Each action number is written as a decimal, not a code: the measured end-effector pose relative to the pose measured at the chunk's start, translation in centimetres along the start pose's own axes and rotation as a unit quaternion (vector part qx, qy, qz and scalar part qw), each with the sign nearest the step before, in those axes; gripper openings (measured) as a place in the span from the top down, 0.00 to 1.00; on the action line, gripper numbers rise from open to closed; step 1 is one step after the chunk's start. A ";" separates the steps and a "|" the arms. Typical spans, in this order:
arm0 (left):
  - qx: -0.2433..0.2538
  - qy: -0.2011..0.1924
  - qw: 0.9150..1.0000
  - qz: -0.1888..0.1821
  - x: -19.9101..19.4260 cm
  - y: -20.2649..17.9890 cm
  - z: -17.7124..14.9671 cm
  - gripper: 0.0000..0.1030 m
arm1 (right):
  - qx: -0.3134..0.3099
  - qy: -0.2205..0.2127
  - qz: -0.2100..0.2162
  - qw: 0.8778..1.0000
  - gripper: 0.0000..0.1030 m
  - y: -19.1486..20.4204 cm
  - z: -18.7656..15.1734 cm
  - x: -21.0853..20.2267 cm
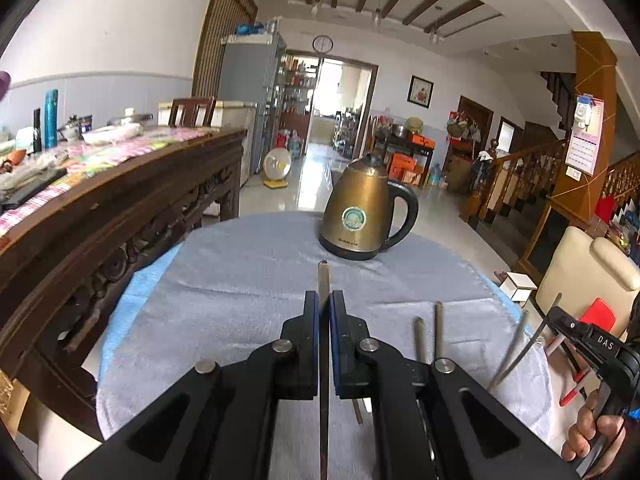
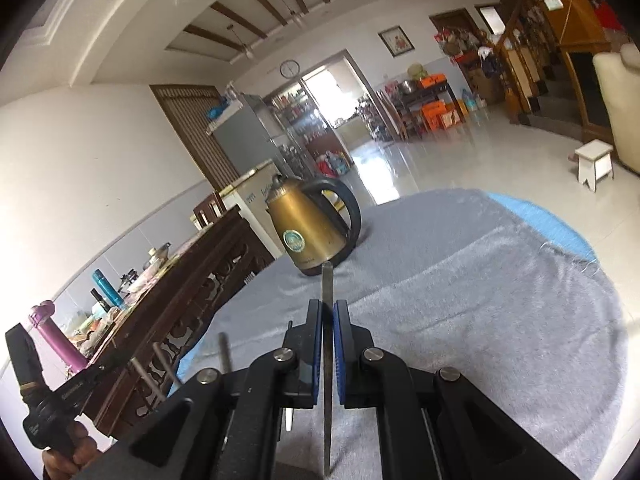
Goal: Organize utensils
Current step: 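Lift both held chopsticks and carry them over the grey cup, then lower the chopsticks into the grey cup and open both tools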
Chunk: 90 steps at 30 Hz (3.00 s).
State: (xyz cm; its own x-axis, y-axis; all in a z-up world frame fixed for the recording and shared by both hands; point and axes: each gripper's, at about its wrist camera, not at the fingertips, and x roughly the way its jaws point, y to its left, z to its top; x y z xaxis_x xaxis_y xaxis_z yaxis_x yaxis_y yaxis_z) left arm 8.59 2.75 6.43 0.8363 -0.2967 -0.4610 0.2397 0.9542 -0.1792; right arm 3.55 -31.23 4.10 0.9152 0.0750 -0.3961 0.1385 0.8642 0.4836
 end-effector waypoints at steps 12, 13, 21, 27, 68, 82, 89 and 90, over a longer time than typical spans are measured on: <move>-0.007 -0.050 0.998 -0.036 -5.8 -2.0 1.4 0.95 | -0.083 -0.070 -0.014 0.994 0.94 4.4 0.2 -6.0; -0.009 -0.055 0.998 -0.041 -6.3 -2.3 1.8 0.95 | -0.088 -0.074 -0.011 0.993 0.94 4.9 0.4 -6.6; -0.019 -0.093 0.993 -0.068 -8.8 -4.2 3.5 0.95 | -0.107 -0.122 0.022 0.986 0.94 7.3 2.0 -11.4; -0.026 -0.105 0.991 -0.072 -8.9 -5.3 3.9 0.95 | -0.115 -0.145 0.054 0.981 0.94 9.3 2.3 -13.6; -0.018 -0.093 0.994 -0.057 -6.0 -5.7 -0.7 0.95 | -0.140 -0.005 0.073 0.987 0.92 10.5 -2.7 -8.1; -0.005 -0.083 0.994 -0.067 -6.5 -6.1 -1.2 0.95 | -0.143 0.013 0.087 0.986 0.92 11.1 -3.1 -7.4; 0.001 -0.066 0.996 -0.067 -6.0 -5.9 -1.8 0.95 | -0.147 0.029 0.089 0.985 0.92 11.4 -3.8 -6.7; 0.001 -0.064 0.996 -0.067 -6.0 -5.8 -1.9 0.95 | -0.148 0.030 0.088 0.985 0.92 11.4 -3.8 -6.7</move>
State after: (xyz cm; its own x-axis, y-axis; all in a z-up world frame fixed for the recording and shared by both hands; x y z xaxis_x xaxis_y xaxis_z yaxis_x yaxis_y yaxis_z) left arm 1.22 -1.08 8.58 0.8521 -0.4150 -0.3189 0.3554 0.9061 -0.2295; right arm -2.44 -19.98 9.25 0.8894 0.2592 -0.3765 -0.1452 0.9412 0.3049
